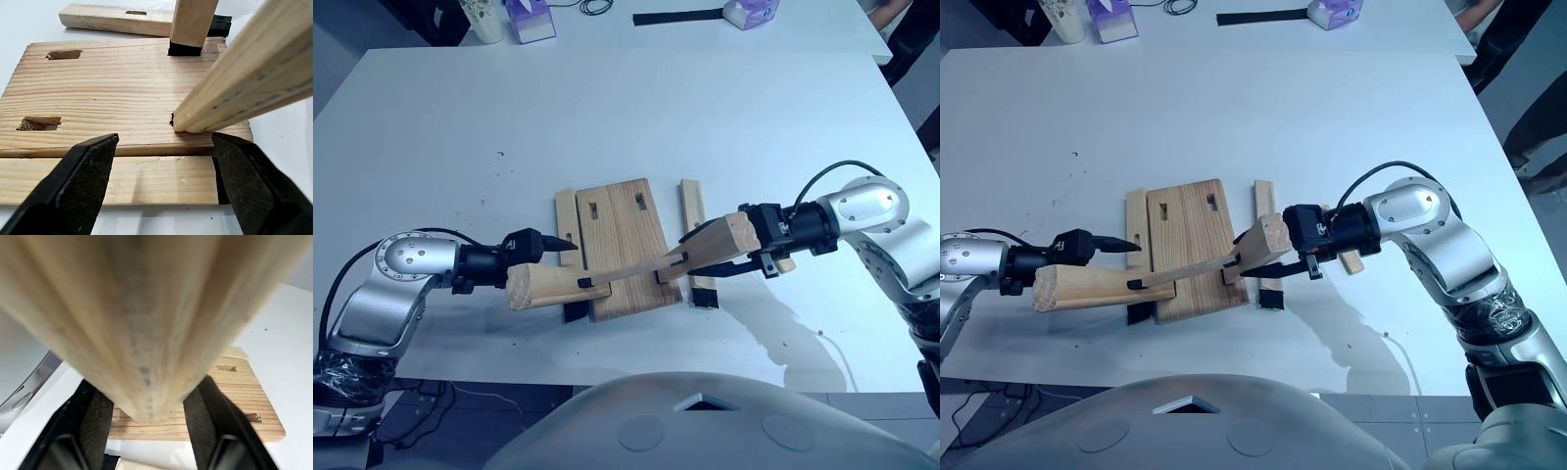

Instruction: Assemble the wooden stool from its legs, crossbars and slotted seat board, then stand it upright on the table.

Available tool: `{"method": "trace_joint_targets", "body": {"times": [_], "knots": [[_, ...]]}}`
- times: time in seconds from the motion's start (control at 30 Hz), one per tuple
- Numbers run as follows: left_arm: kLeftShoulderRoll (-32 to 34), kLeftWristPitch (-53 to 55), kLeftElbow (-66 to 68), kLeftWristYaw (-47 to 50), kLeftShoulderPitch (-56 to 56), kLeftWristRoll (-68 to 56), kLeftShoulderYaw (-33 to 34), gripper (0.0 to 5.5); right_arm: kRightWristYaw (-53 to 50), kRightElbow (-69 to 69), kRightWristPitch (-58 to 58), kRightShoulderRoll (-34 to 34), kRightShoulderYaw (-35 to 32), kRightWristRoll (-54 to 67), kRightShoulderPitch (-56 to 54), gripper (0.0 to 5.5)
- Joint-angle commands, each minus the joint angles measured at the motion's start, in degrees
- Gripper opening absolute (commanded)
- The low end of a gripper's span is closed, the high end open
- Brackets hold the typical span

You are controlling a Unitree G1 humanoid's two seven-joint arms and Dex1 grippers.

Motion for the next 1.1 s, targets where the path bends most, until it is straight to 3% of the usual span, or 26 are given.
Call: {"method": "trace_joint_targets", "body": {"times": [0.03,0.43,0.8,0.97,1.1], "knots": [[-0.24,0.57,-0.63,0.63,-0.4,-0.24,-0.43,3.55,2.18,0.99,2.91,-0.81,4.27,-3.64,2.29,2.01],[-2.34,3.11,-0.49,2.82,-5.49,-0.82,-0.92,3.55,1.94,2.48,5.17,0.73,9.52,-7.67,-3.14,2.01],[-3.06,4.2,4.17,5.76,-13.13,-1.82,2.95,3.55,0.88,4.17,7.08,-1.8,6.97,-7.38,-1.39,2.01],[-5.12,14.02,3.98,5.69,-23.07,-11.06,3.65,3.55,0.8,4.11,6.96,-1.57,7.23,-7.63,-1.05,2.01],[-7.32,23.68,2.74,4.62,-32.9,-20.88,2.39,2.9,0.78,4.34,6.79,-1.2,7.83,-8.07,-1.07,2.01]]}}
